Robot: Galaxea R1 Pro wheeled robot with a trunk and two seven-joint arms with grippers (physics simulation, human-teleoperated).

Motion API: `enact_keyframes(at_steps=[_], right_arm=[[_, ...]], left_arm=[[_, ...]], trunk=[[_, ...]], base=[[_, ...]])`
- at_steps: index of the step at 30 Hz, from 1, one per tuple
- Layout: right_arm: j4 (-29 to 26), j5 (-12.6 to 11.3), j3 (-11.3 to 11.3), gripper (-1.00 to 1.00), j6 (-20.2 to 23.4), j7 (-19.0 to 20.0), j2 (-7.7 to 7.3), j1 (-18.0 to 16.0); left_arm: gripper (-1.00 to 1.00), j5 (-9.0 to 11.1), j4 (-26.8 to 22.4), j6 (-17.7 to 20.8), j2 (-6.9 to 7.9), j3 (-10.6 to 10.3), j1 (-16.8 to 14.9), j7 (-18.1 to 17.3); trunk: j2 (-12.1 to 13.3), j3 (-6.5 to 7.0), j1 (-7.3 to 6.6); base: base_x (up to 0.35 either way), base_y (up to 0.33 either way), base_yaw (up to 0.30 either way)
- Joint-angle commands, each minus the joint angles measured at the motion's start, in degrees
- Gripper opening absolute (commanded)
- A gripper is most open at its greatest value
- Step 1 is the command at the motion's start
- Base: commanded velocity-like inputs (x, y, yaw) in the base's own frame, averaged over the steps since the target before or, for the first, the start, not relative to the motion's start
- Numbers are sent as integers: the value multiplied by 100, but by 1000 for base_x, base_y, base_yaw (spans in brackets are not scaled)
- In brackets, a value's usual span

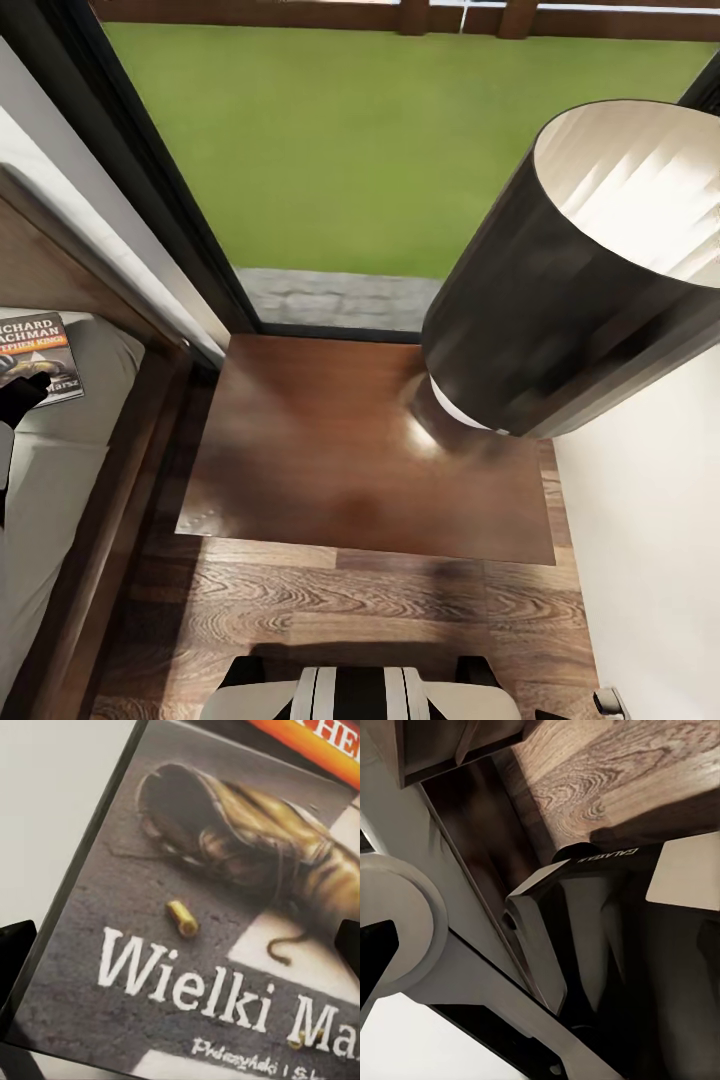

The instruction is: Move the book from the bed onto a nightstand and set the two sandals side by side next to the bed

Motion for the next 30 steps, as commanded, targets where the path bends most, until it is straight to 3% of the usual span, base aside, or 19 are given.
enact_keyframes(at_steps=[1, 26, 30], right_arm=[[3, -47, 35, 100, 60, 19, -1, -1], [0, -46, 35, 100, 60, 19, -1, -1], [0, -46, 35, 100, 60, 19, -1, -1]], left_arm=[[100, 80, 31, 25, -1, -5, 2, 30], [100, 81, 36, 32, -1, -4, 2, 38], [100, 81, 32, 39, -1, 2, 2, 38]], trunk=[[-1, -3, 0], [-1, -3, 0], [159, 69, -87]], base=[[0, 0, -5], [0, 0, 0], [0, 0, 0]])
